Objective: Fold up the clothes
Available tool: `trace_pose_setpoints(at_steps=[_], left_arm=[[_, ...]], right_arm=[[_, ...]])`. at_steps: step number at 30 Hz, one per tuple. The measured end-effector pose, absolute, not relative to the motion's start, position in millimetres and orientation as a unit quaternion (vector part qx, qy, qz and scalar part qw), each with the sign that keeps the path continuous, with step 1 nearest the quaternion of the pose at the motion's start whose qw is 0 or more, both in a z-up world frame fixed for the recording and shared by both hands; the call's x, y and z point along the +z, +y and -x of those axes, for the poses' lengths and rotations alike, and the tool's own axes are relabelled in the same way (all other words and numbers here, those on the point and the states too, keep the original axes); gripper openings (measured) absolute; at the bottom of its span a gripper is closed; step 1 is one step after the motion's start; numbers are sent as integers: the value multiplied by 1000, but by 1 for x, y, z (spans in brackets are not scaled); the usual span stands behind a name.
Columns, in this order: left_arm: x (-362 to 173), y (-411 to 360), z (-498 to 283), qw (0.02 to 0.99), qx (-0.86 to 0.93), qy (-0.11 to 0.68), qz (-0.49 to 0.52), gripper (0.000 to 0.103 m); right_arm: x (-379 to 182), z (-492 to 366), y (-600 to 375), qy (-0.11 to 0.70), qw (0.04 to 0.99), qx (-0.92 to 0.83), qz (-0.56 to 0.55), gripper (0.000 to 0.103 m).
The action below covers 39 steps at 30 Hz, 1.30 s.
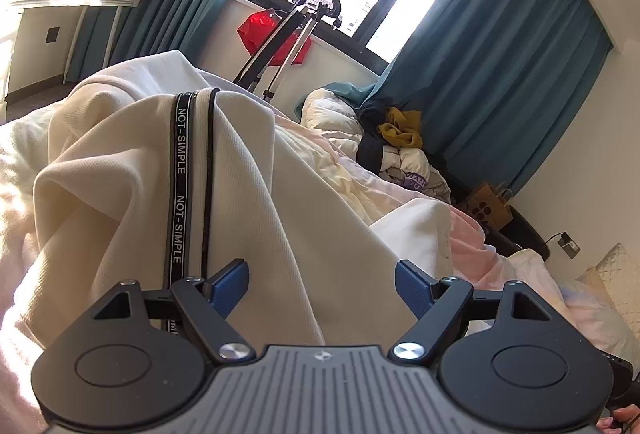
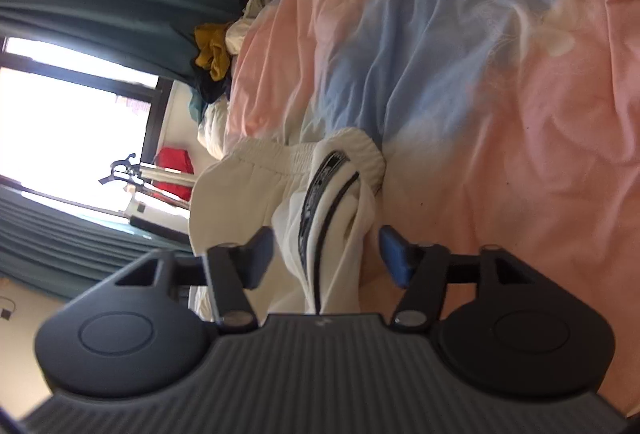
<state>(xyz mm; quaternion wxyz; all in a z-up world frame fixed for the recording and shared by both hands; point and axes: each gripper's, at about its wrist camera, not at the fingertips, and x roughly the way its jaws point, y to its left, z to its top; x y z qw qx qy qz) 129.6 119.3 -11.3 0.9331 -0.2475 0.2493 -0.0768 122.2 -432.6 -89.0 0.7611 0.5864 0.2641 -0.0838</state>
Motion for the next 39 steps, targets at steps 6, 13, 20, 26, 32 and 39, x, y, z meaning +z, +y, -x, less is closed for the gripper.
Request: trace_pose_setpoints(at_steps=[6,13,20,26,32,39], left_arm=[[-11,119,-135,931,-71,246,258,82],[-15,117,-139,932,-74,251,251,82],[-26,112,-144,934,-84,251,240,82],[-23,110,-141,934,-93,240,249,82],[-9,104,-132,943,-111,210,234,82],[-1,83,-135,949,-123,198,210,82]], right_arm=[[-120,-172,-454,258,711,-60,-651,82],[-152,-241,-457,289,711,-40,-640,82],[-120,-267,-444,270,782,-54,-559,17],[-18,-258,-440,98,888,-47,-448,15],[3,-251,-498,14,894,-100,-437,15],[-106,-225,-582,59,841,-252,-475,15]])
